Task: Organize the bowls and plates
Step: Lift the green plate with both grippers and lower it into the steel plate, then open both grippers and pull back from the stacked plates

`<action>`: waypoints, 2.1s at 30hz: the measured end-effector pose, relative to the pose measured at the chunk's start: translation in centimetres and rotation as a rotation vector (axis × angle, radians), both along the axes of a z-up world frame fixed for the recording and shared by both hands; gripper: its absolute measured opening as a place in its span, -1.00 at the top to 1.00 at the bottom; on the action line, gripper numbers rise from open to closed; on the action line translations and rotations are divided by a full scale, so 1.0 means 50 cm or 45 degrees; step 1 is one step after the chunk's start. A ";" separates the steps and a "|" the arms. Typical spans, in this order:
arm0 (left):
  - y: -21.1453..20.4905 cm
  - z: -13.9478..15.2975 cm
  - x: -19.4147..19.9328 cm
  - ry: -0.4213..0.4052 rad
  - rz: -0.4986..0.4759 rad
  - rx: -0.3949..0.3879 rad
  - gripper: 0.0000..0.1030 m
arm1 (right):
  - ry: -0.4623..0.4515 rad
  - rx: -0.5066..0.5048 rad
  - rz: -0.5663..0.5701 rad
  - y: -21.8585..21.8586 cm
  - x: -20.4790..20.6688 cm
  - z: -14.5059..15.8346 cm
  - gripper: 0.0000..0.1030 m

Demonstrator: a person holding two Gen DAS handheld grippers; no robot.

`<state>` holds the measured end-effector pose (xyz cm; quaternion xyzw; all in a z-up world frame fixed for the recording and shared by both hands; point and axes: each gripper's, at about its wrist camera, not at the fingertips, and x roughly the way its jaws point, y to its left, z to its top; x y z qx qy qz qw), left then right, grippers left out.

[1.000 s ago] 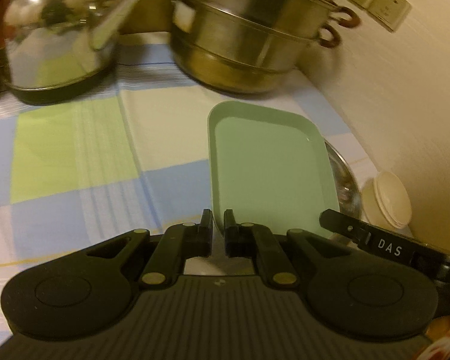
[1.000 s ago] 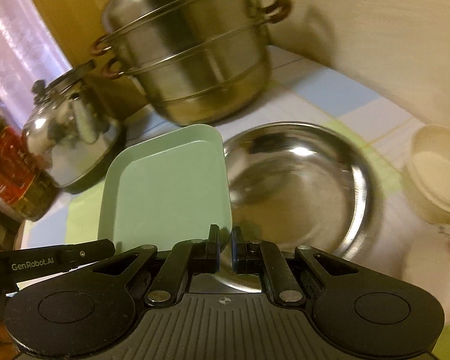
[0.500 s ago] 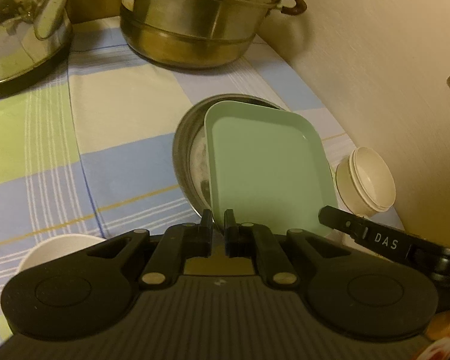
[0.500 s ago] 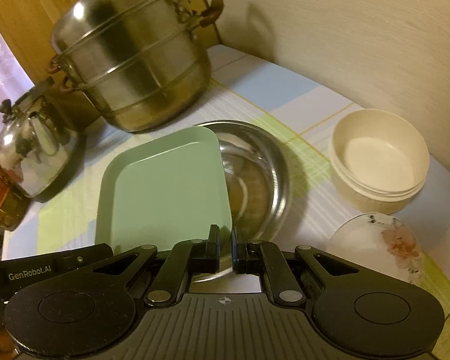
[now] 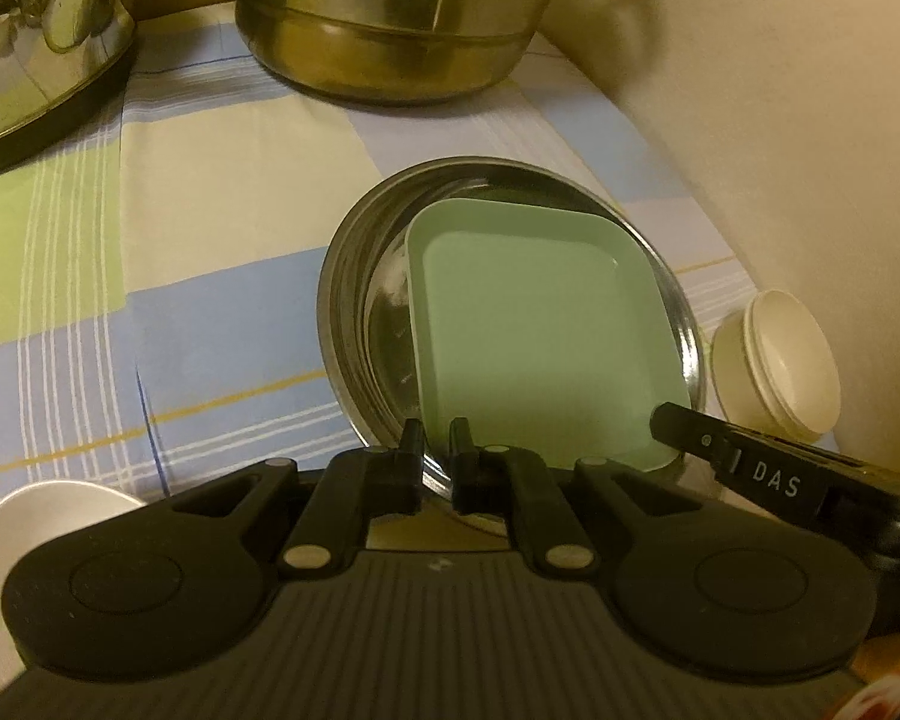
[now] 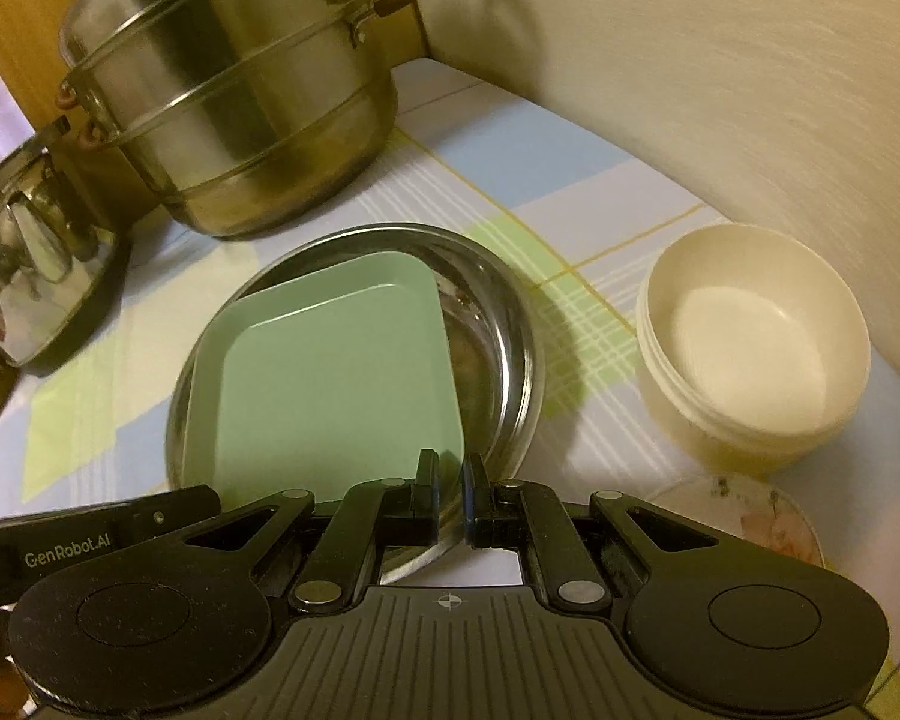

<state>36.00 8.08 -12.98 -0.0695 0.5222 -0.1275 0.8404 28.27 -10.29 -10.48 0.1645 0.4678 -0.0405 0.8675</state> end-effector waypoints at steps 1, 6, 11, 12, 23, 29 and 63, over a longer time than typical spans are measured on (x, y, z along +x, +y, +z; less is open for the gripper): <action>-0.002 -0.003 0.003 0.001 0.003 0.004 0.85 | 0.005 0.003 0.001 -0.002 0.004 -0.003 0.86; -0.009 -0.011 0.015 0.008 0.015 0.018 0.83 | 0.011 -0.015 0.014 -0.006 0.016 -0.009 0.86; -0.020 -0.014 0.018 -0.010 0.026 0.076 0.82 | 0.013 -0.016 0.041 -0.010 0.027 -0.017 0.85; -0.021 -0.013 0.018 -0.018 0.029 0.082 0.78 | 0.008 -0.017 0.045 -0.011 0.029 -0.017 0.83; -0.046 0.040 -0.024 -0.096 0.064 0.123 0.52 | -0.101 0.058 0.106 -0.035 -0.005 0.032 0.14; -0.070 0.079 -0.085 -0.113 0.110 0.125 0.49 | -0.120 0.106 0.150 -0.052 -0.057 0.067 0.06; -0.182 0.124 -0.537 -0.081 0.265 0.159 0.49 | -0.043 0.113 0.401 -0.181 -0.450 0.125 0.00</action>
